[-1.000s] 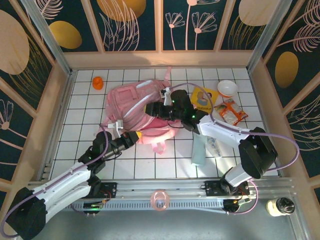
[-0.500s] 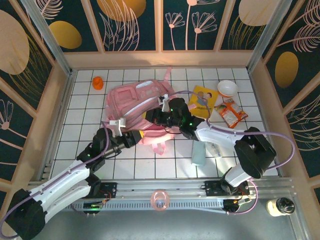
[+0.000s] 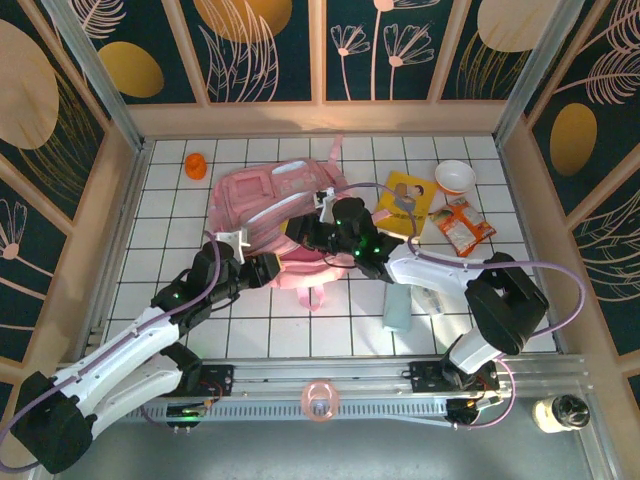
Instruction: Pack the student bag
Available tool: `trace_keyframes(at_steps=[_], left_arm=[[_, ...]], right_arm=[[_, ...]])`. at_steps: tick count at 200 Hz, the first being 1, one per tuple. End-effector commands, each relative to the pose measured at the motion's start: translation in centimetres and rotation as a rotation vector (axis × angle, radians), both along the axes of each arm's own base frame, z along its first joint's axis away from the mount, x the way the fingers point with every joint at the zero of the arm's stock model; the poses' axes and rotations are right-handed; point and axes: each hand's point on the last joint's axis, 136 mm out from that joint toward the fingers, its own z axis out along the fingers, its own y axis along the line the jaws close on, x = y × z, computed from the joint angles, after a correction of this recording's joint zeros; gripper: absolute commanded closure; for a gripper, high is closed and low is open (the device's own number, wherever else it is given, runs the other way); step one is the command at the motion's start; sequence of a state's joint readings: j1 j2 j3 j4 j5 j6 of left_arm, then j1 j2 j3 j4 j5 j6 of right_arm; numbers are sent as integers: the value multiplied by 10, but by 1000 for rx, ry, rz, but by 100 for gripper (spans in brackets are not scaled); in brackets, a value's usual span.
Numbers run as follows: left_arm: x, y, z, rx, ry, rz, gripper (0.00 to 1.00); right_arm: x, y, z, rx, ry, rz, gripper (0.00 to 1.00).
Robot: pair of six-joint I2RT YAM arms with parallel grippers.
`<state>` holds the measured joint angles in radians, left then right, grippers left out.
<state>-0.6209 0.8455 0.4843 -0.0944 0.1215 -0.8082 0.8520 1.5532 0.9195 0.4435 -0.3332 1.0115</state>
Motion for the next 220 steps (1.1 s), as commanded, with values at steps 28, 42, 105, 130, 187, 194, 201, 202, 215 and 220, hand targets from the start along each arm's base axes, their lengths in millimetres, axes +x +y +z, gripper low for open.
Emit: trace_keyframes(at_steps=[28,42,105,130,187,194,201,202,215,220], left_arm=[[3,8,-6,64,-10,18,78],[0,2,0,29,-34,-19,71],[-7,-3,-15,25,-29,-72,63],[-10,1,-25,75,-27,-87,58],[-11,-10,-15,74,-174,-193,70],[-10,-11,-11,75,-193,-198,69],[-7,-12,-8,72,-212,-199,66],[-7,-12,-7,70,-213,-198,65],[-5,-18,2,42,-248,-214,58],[-5,-21,4,30,-255,-221,57]], right_arm=[[6,-1,46,22,-101,-9,100],[7,-4,48,19,-107,-10,100],[8,-7,55,38,-115,2,100],[10,-12,62,53,-123,12,100],[10,-13,72,81,-123,72,100],[9,-13,73,88,-123,81,100],[9,-13,74,93,-120,87,100],[9,-12,74,94,-120,89,100],[8,-11,74,100,-114,97,100],[8,-10,74,102,-113,100,100]])
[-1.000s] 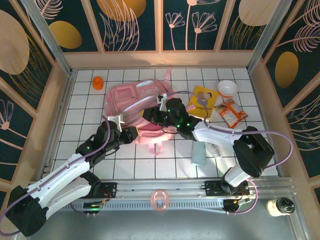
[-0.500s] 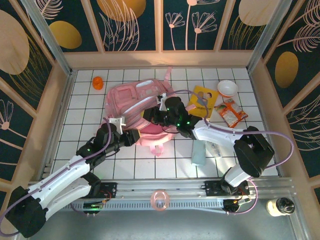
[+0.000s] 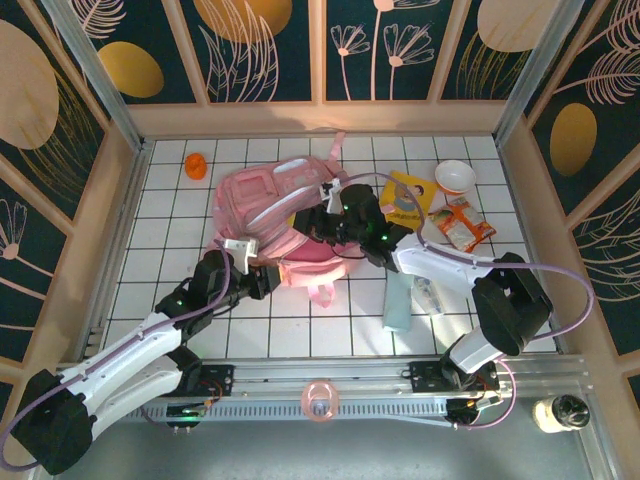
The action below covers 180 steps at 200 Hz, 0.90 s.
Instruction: Pack the student bag
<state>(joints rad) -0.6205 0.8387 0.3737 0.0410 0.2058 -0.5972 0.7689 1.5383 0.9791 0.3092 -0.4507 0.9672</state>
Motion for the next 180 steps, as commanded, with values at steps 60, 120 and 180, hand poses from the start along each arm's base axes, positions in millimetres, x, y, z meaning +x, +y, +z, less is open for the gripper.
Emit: trace_keyframes(at_steps=[60,120,180], left_arm=[[18,1,3,46,-90,21,83],[28,40,-7,158,-70,206,100],[53,84,-21,254,-55,388,100]], right_arm=[[-7,7,71,142,-140,92,100],[3,-13,82,107,-167,98,100],[-10,-20,115,120,-218,200,100]])
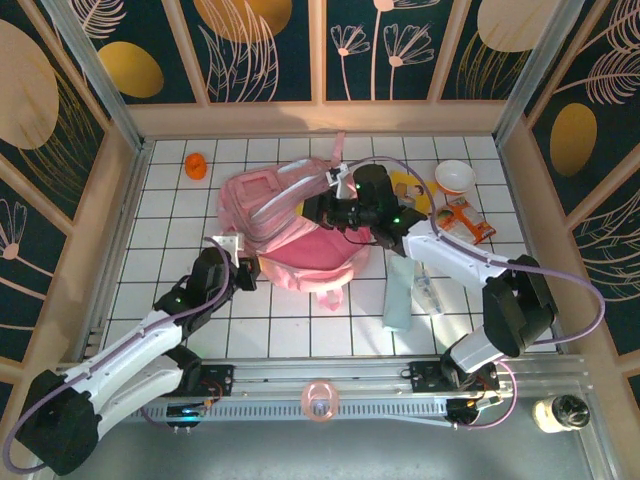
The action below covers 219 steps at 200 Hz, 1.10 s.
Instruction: Pack the student bag
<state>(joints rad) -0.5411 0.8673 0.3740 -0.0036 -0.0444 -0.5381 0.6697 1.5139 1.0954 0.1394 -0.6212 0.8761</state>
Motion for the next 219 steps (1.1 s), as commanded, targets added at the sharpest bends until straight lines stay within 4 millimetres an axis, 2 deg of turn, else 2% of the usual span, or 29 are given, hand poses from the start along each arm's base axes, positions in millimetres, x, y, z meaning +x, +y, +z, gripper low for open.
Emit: trace_keyframes(at_steps=[1,73,97,109,121,147,158,182,219], left_arm=[[19,28,-1,65,-17,129,100],[78,87,0,73,-62,325,100],[94,97,1,66,-62,362,100],[99,98,12,57,-83,366,100],[100,96,26,36,-112,361,93],[93,95,65,-1,-168,358,58],[87,97,83,-11,-195,362,49],[74,106,115,-23,-228,408,37],[62,120,143,-17,-233,482,28]], right_arm=[[-19,-1,82,127,-190,116,100],[-33,-9,138,201,-264,244,100],[-26,-9,137,164,-261,234,100],[-17,-9,130,138,-256,189,100],[-6,-7,122,123,-246,149,100],[12,3,109,124,-236,78,100],[20,9,104,123,-241,51,100],[29,26,98,146,-253,57,100],[33,58,88,205,-258,122,100]])
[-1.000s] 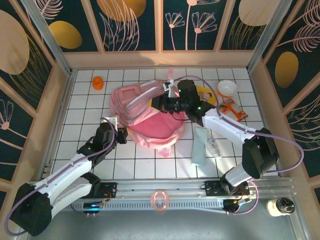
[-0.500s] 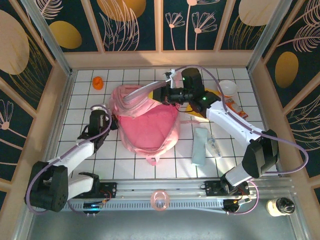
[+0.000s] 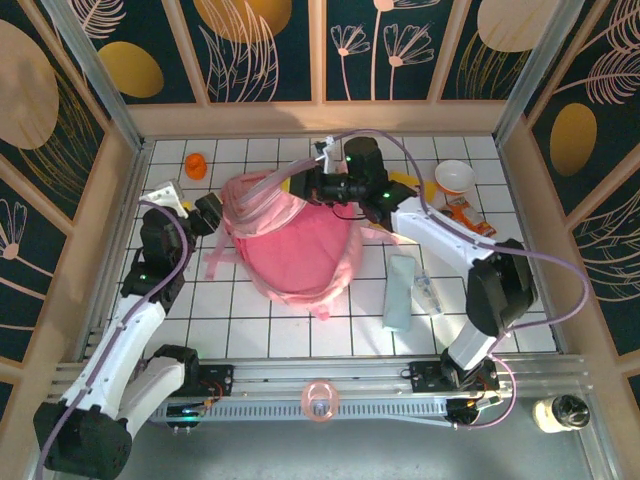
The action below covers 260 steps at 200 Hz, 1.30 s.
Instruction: Pack the student bag
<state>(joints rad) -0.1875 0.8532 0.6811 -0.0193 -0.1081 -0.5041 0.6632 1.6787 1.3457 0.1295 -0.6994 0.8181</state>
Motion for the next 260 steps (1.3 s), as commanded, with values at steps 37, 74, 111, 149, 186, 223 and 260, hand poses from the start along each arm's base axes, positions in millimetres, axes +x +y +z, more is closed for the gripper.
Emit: trace_keyframes(at_steps=[37,74,111,149,186,223,260], left_arm=[[-3,15,22,-33,72,99,27],[4,3,30,-68,71,44,27],[7,-21,17,-87,91,-93,25],[6,-30,-21,-131,160,-126,25],[6,-39,-50,-161,219,-162,26],[11,-51,-65,-180,264,-215,28],[11,-80,-65,-248,265,-377,37]], right_arm=[[13,55,28,151,-115,45,100],[24,60,-18,85,-20,-26,86],[-1,26,-107,-72,197,-100,56],[-36,-7,-161,-236,339,-130,50],[-60,-34,-191,-370,416,-161,46],[-71,-51,-194,-458,443,-168,41],[-69,-52,-179,-468,425,-170,41]])
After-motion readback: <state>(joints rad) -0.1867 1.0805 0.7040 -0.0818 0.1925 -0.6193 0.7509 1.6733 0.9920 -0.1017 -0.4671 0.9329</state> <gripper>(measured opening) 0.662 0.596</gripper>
